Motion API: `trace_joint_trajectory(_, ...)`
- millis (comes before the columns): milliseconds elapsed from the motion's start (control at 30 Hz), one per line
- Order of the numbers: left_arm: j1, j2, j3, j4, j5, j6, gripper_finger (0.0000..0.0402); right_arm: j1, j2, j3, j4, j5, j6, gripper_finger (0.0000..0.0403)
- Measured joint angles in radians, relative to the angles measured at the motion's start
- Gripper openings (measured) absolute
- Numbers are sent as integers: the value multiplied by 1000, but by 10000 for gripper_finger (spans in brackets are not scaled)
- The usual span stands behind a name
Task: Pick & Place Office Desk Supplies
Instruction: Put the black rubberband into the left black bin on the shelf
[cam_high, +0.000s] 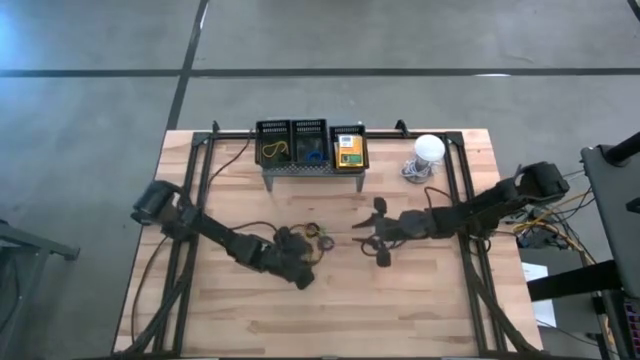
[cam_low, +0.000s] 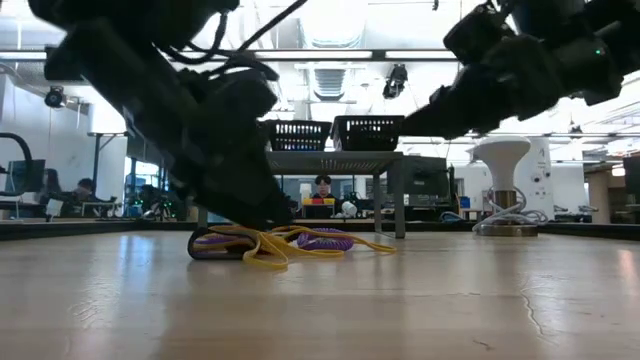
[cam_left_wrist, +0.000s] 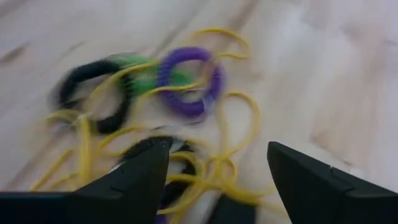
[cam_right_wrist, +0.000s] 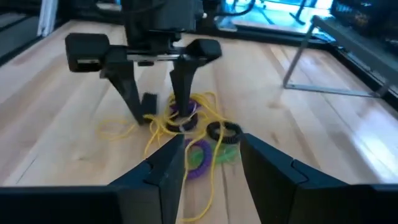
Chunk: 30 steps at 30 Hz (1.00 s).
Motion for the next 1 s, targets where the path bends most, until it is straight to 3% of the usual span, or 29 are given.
trace_joint_trajectory(267,6,-82,-1,-170,-33,-164,260,-27,30,-15,8,-3,17,147)
trace_joint_trajectory(567,-38,-100,-2,-369,31,-271,223,-26,104,-14,54,-5,25,145)
trace_joint_trajectory(833,-126,-107,-2,-372,-1,-271,218,-27,143,-7,87,-5,24,146)
trace_joint_trajectory(1000,-158,-105,-2,-314,-3,-278,194,-27,151,-7,144,-6,19,146)
